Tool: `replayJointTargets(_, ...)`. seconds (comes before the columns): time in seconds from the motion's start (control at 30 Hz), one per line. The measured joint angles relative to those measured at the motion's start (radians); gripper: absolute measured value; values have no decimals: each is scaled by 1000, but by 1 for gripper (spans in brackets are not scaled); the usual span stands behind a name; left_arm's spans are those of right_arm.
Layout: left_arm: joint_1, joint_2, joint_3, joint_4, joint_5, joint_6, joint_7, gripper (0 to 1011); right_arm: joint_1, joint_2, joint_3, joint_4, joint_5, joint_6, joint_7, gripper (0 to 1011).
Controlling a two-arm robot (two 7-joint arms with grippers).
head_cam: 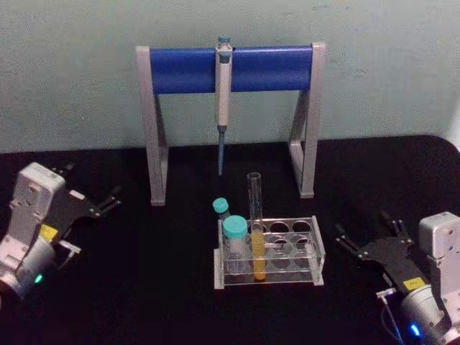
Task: Pick up the test tube from the test tube rack, shake it, then place it back into the test tube rack.
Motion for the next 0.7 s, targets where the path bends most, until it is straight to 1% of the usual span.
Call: replayJointTargets(0.7,0,0,0,0,0,0,0,1001,0,0,0,0,1,0,0,1000)
